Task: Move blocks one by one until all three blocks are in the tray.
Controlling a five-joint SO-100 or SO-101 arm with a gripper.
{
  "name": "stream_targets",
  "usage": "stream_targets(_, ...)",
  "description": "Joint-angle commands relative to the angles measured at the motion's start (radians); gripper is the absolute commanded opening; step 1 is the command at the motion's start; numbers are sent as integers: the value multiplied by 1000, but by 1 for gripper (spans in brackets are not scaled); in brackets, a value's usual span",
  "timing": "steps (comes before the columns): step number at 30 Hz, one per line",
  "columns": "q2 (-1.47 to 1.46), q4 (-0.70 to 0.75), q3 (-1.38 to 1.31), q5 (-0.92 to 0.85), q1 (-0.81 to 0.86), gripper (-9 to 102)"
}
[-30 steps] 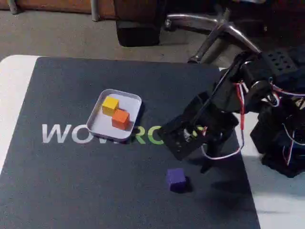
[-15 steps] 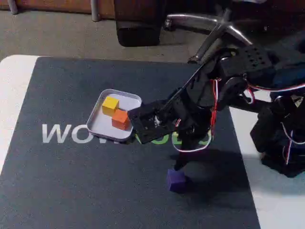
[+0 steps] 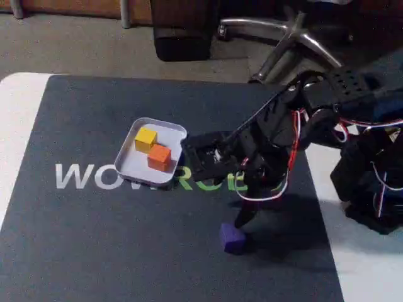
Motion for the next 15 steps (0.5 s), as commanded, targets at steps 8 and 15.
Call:
stream_targets(8,-179,229,-356,117,-72,29)
stream_targets(15,-221,291,-430,152,-66,28)
